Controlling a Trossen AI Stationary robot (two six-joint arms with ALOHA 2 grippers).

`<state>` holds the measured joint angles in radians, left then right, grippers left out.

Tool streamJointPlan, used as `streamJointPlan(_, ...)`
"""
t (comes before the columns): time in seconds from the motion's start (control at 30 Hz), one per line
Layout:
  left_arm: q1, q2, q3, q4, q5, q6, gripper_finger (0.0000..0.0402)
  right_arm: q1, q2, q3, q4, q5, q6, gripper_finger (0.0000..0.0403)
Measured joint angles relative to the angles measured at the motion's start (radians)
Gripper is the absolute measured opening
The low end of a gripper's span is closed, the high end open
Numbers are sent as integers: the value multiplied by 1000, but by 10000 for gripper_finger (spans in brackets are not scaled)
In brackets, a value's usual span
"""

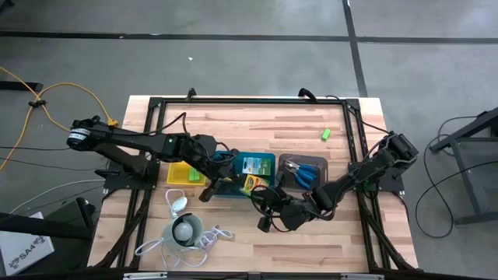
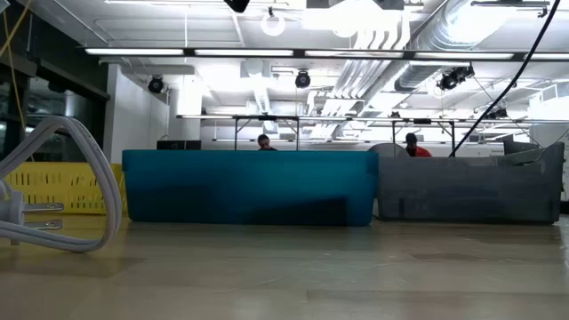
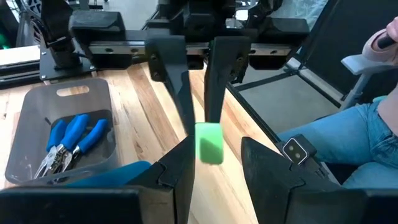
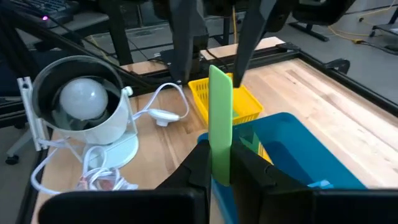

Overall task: Pick & Place School Supplies
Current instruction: Put the green eraser into the yellow bin

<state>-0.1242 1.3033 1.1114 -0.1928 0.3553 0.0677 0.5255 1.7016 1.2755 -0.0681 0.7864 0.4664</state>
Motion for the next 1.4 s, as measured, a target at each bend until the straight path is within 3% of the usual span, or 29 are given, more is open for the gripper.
streamJointPlan(0.47, 0, 0, 0, 0, -2, 11, 126, -31, 1, 0, 70, -4, -96, 29)
streamJointPlan(1.4, 0, 0, 0, 37, -3, -16, 126, -44, 1, 0, 118, -26, -131, 29)
